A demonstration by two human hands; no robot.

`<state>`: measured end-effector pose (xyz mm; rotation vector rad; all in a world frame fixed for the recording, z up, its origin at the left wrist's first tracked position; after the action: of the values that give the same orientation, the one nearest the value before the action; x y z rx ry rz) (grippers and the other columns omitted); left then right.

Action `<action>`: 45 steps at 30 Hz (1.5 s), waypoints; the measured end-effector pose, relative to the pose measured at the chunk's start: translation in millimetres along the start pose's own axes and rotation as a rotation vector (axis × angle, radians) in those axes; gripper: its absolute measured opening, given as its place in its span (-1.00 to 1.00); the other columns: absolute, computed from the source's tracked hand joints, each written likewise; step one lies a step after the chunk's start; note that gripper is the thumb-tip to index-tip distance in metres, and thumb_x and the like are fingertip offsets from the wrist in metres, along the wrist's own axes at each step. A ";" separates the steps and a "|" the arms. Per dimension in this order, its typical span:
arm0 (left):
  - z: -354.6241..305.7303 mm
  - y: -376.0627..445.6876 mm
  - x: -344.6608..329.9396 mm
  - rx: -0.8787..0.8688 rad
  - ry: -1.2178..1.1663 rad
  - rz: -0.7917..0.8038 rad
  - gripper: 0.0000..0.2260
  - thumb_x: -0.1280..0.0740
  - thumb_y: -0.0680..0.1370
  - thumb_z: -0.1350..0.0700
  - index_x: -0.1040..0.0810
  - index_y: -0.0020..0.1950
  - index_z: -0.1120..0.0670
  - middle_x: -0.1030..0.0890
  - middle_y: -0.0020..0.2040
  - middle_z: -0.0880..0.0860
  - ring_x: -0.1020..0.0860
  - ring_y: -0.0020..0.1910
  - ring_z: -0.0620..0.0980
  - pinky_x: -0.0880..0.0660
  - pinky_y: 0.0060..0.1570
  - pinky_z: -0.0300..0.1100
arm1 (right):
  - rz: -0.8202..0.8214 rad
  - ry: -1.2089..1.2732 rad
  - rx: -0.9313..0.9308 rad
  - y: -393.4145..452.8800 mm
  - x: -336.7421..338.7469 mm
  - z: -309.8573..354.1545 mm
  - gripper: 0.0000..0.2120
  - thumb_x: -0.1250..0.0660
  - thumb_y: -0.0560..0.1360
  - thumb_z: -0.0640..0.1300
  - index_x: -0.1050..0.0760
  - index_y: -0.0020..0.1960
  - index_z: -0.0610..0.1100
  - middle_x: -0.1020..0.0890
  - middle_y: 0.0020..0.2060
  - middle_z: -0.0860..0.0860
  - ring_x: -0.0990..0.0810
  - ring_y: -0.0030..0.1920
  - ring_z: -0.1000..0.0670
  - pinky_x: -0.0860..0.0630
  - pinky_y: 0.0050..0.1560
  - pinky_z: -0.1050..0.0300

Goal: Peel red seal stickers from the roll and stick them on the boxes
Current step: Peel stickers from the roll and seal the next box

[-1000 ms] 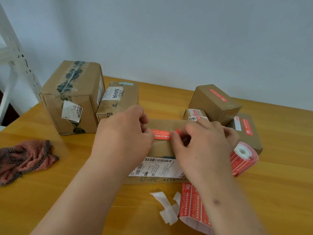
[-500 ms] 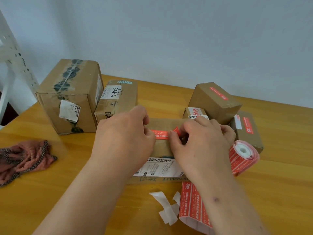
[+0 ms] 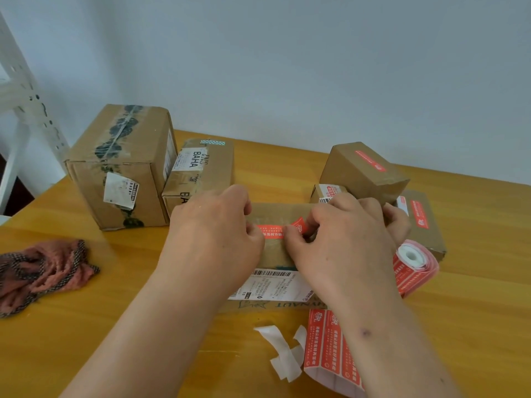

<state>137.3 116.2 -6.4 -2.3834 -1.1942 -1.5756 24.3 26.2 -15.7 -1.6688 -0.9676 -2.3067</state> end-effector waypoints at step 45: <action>0.8 2.8 -1.3 0.113 -0.142 0.051 -0.81 -0.36 0.49 0.02 -0.40 0.03 -0.12 -0.52 -0.27 -0.12 -0.51 -0.20 -0.13 -0.46 0.13 0.07 | 0.227 0.412 -0.084 8.4 -3.2 -16.8 -0.50 -0.32 0.37 0.22 -0.32 0.27 0.18 -0.26 0.07 0.22 -0.43 0.18 0.05 -0.47 0.19 -0.09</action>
<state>139.4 113.8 -6.8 -2.4670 -1.2004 -1.3071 15.8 9.2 -18.0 -1.1804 -0.5728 -2.4190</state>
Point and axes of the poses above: each hand's wrist, its own y-axis towards the middle knuckle, its own x-axis out of the back of the hand, z = x × y, the point moved 1 cm from there along y, towards the middle knuckle
